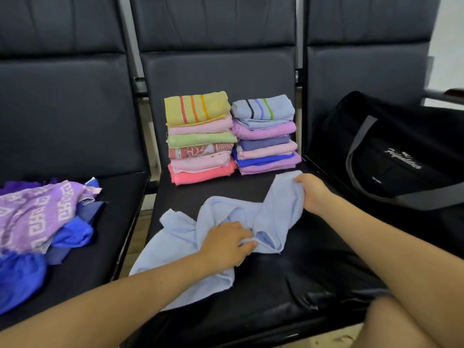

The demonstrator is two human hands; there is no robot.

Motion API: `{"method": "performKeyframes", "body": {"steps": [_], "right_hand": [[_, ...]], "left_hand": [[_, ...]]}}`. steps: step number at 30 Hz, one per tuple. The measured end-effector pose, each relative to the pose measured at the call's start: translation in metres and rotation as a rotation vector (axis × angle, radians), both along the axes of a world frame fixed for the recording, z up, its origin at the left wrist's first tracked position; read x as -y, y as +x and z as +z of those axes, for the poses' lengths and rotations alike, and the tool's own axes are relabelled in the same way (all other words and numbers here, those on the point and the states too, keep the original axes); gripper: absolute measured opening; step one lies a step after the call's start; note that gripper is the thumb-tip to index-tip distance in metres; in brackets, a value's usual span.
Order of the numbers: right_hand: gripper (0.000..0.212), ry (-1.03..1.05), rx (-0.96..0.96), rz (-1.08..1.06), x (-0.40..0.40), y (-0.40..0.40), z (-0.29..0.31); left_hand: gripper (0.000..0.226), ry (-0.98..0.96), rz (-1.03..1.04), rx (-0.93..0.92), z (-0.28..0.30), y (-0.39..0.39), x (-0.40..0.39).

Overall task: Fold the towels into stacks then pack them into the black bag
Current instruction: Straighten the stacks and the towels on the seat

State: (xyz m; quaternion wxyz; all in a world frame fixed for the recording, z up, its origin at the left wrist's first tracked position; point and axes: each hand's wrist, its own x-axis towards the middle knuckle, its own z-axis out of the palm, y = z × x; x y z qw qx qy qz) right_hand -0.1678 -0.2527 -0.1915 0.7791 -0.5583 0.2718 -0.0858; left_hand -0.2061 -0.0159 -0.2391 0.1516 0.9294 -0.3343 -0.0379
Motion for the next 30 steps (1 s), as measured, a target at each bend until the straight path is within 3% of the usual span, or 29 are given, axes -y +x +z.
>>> {"method": "performKeyframes", "body": {"steps": [4, 11, 14, 17, 20, 22, 25, 26, 28, 30], "right_hand": [[0.027, -0.028, -0.018, 0.103, -0.002, -0.014, 0.007], [0.059, -0.107, 0.020, 0.210, -0.001, -0.024, 0.007], [0.066, -0.085, 0.069, 0.246, -0.003, -0.029, 0.011], [0.066, -0.050, 0.096, 0.281, -0.002, -0.034, 0.014], [0.053, -0.003, 0.123, 0.312, -0.004, -0.036, 0.017], [0.050, 0.025, 0.146, 0.322, -0.007, -0.035, 0.019], [0.058, 0.054, 0.161, 0.324, -0.012, -0.035, 0.025], [0.059, 0.063, 0.161, 0.320, -0.013, -0.035, 0.025], [0.045, 0.070, 0.158, 0.291, -0.012, -0.034, 0.026], [0.025, 0.095, 0.162, 0.244, -0.009, -0.032, 0.027]], "left_hand": [[0.036, -0.082, -0.023, -0.160, 0.012, 0.003, -0.014], [0.064, -0.030, 0.127, -0.235, 0.020, -0.001, -0.023], [0.061, -0.083, 0.139, -0.318, 0.020, -0.004, -0.013], [0.054, -0.301, 0.200, -0.571, 0.019, -0.003, 0.000], [0.064, -0.496, 0.347, -0.741, 0.018, 0.003, 0.013], [0.059, -0.497, 0.374, -0.734, 0.010, 0.008, 0.018], [0.036, -0.295, 0.329, -0.534, -0.003, 0.008, 0.029], [0.031, -0.307, 0.320, -0.505, -0.001, 0.003, 0.031], [0.026, -0.495, 0.313, -0.596, 0.004, 0.002, 0.031], [0.028, -0.813, 0.411, -0.750, 0.015, 0.009, 0.023]]}}
